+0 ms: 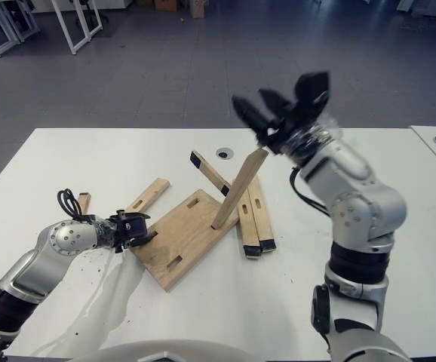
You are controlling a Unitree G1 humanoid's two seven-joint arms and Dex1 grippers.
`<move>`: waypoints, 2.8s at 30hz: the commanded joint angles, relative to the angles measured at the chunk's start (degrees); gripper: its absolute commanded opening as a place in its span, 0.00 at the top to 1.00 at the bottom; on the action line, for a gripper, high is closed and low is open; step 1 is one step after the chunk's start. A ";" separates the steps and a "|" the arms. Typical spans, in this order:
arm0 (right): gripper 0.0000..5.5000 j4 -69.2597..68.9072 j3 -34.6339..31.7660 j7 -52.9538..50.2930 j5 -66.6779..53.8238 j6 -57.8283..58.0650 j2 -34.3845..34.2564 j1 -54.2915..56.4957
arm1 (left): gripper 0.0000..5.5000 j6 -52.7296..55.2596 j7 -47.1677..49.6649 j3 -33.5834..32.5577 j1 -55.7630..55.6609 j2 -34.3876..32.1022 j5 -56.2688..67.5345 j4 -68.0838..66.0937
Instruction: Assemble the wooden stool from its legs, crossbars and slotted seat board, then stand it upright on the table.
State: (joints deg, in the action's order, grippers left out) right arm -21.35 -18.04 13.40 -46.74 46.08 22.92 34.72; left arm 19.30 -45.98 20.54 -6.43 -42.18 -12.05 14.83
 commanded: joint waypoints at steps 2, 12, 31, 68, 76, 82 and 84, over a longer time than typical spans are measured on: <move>0.38 0.14 -5.65 -3.29 0.88 0.16 2.36 -6.23 | 0.53 0.92 1.51 -3.93 1.32 1.97 2.99 -0.82; 0.38 -3.90 3.61 8.46 9.24 2.08 11.01 -36.97 | 0.53 5.32 -0.27 -11.94 1.26 -1.71 8.19 1.05; 0.38 15.62 41.85 17.75 41.64 -11.26 11.12 -19.26 | 0.53 -1.91 0.40 -5.89 3.38 1.56 6.15 -8.57; 0.38 -7.32 17.72 -0.44 40.26 4.30 -4.41 -41.05 | 0.53 7.75 6.20 -4.56 5.95 7.64 7.13 1.71; 0.38 -5.64 19.83 -2.52 43.63 4.69 -2.92 -41.18 | 0.53 7.80 6.06 -4.64 5.40 7.51 7.15 0.93; 0.38 -6.15 20.05 -2.97 45.63 4.14 -1.34 -40.84 | 0.53 7.93 6.41 -4.73 5.49 7.75 7.14 0.91; 0.38 -6.85 20.13 -2.64 45.45 3.79 -1.43 -40.83 | 0.53 7.85 6.51 -4.67 5.42 7.82 7.13 0.78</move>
State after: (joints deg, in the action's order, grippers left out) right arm -27.82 1.82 10.50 -1.77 49.78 21.05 -6.25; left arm 26.62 -39.67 16.05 -0.61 -34.52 -4.87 15.96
